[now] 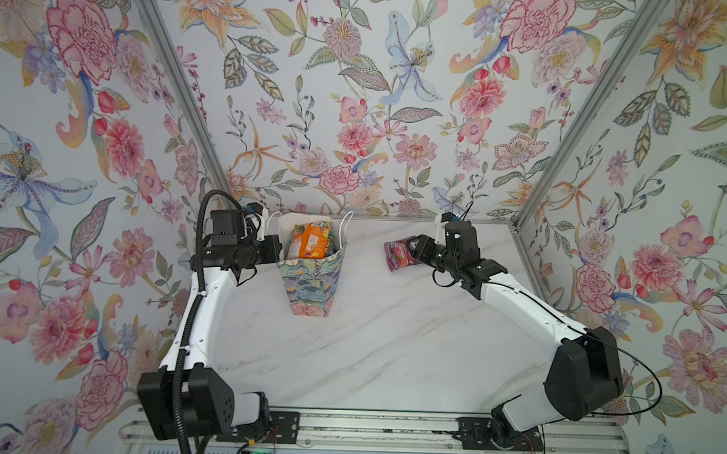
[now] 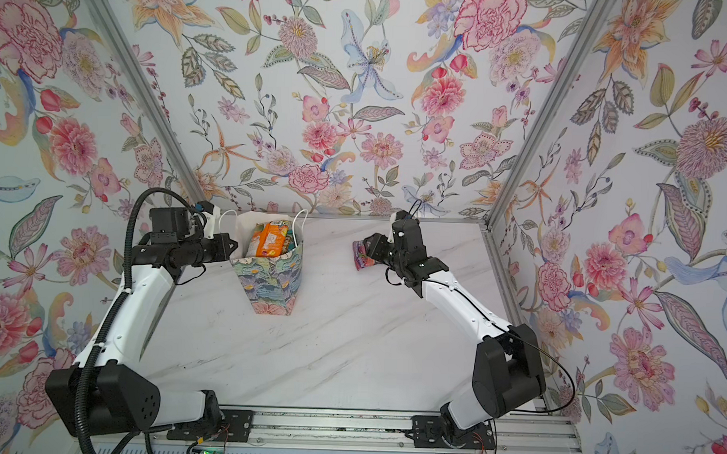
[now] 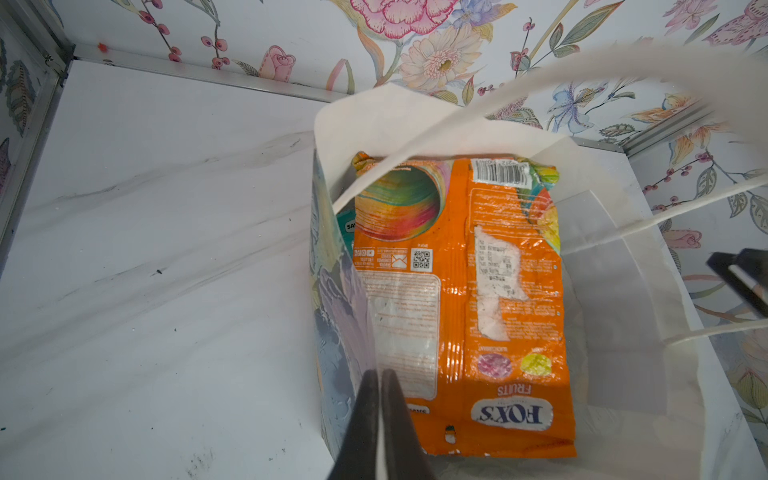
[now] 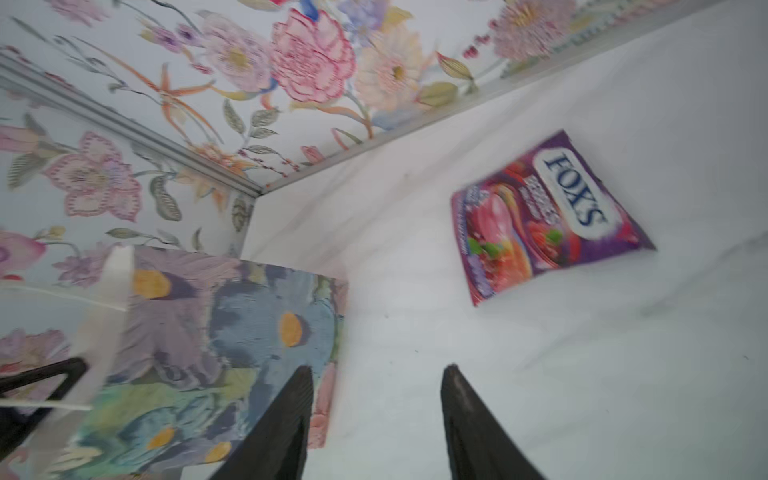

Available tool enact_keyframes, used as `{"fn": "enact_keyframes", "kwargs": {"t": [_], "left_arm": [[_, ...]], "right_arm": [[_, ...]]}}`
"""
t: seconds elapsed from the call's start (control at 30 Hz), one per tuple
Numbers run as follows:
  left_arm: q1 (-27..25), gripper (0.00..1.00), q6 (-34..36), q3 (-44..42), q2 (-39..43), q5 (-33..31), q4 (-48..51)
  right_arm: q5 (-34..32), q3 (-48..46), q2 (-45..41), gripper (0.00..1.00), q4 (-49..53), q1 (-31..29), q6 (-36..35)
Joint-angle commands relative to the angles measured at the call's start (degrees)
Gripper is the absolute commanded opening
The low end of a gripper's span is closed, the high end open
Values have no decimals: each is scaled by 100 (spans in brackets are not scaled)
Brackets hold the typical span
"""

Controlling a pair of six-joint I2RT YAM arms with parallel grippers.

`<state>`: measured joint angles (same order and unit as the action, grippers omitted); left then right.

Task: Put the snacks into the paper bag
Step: 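Move the right gripper back to the purple Fox's Berries bag, then close the right gripper on the purple Berries bag's edge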

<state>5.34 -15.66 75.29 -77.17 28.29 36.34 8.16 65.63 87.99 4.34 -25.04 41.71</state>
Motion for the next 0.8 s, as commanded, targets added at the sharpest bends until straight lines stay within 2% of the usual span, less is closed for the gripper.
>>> {"fn": "enact_keyframes", "kwargs": {"t": [0.0, 0.3, 0.5, 0.77], "left_arm": [[-33, 4, -7, -35, 25, 124, 66], [-35, 3, 19, -48, 70, 82, 129], [-34, 4, 28, -2, 71, 71, 164], [-33, 4, 28, 21, 61, 45, 194]], "right_arm": [[-129, -231, -7, 53, -617, 111, 400], [3, -326, 932, 53, -687, 782, 226], [65, -153, 1481, 53, -766, 972, 163], [430, 39, 2303, 53, -1167, 1224, 584]]}}
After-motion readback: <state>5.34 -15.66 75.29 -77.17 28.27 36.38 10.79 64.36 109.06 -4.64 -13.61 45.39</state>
